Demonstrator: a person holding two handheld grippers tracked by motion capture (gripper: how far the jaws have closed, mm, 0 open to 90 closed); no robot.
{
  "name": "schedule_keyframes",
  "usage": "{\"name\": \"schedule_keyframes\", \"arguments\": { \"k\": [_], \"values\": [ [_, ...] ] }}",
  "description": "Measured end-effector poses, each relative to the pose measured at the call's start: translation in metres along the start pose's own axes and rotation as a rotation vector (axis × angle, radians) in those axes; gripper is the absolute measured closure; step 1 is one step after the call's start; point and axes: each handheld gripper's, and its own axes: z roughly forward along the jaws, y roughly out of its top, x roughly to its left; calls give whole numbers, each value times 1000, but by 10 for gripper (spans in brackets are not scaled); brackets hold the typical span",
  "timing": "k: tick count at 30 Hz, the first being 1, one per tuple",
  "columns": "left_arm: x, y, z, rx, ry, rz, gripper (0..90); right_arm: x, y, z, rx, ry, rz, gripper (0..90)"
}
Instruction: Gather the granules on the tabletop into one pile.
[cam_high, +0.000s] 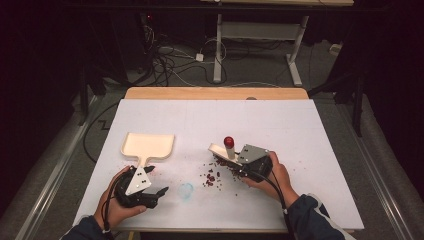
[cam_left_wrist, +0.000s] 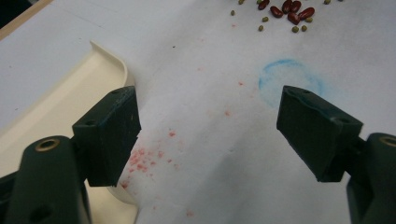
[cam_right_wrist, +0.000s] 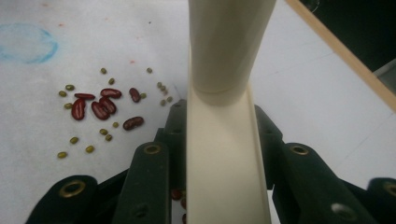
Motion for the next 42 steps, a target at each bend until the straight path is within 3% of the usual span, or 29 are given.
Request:
{"name": "schedule_keyframes", "arguments": {
  "k": [4, 9, 10, 11, 13, 14, 17, 18, 20, 22, 26, 30, 33, 39, 42],
  "values": [
    [1, 0, 0, -1, -1, -1, 206, -7, 3, -11, -42, -27, 25, 674],
    [1, 0, -2, -5, 7, 0, 206, -5, 12, -30, -97, -6, 65, 673],
    [2, 0, -3, -10, 8, -4, 206, 1, 15, -37, -110, 29, 83, 673],
    [2, 0, -4, -16, 15, -7, 206, 1, 15, -37, -110, 29, 83, 673],
    [4, -1, -9, -32, 27, -23, 206, 14, 17, -43, -122, 116, 119, 674],
    [5, -1, -11, -41, 36, -30, 206, 14, 17, -43, -122, 116, 119, 674],
    [9, -3, -16, -56, 59, -50, 206, 37, 18, -45, -121, 242, 133, 673],
    [11, -3, -17, -62, 63, -58, 206, 37, 18, -45, -121, 242, 133, 673],
    [13, -4, -19, -71, 69, -73, 206, 47, 18, -41, -114, 308, 144, 673],
    [15, -5, -20, -82, 69, -87, 206, 57, 18, -36, -105, 342, 135, 673],
    [15, -5, -20, -74, 69, -83, 206, 68, 16, -19, -81, 375, 139, 673],
    [14, -5, -18, -69, 63, -80, 206, 66, 15, -9, -83, 337, 143, 674],
    [13, -6, -16, -63, 55, -80, 206, 56, 12, -4, -80, 305, 182, 673],
    [11, -4, -11, -43, 40, -65, 207, 26, 6, 2, -66, 209, 255, 673],
    [10, -4, -9, -38, 34, -60, 208, 11, 0, 5, -64, 187, 298, 672]
  ]
}}
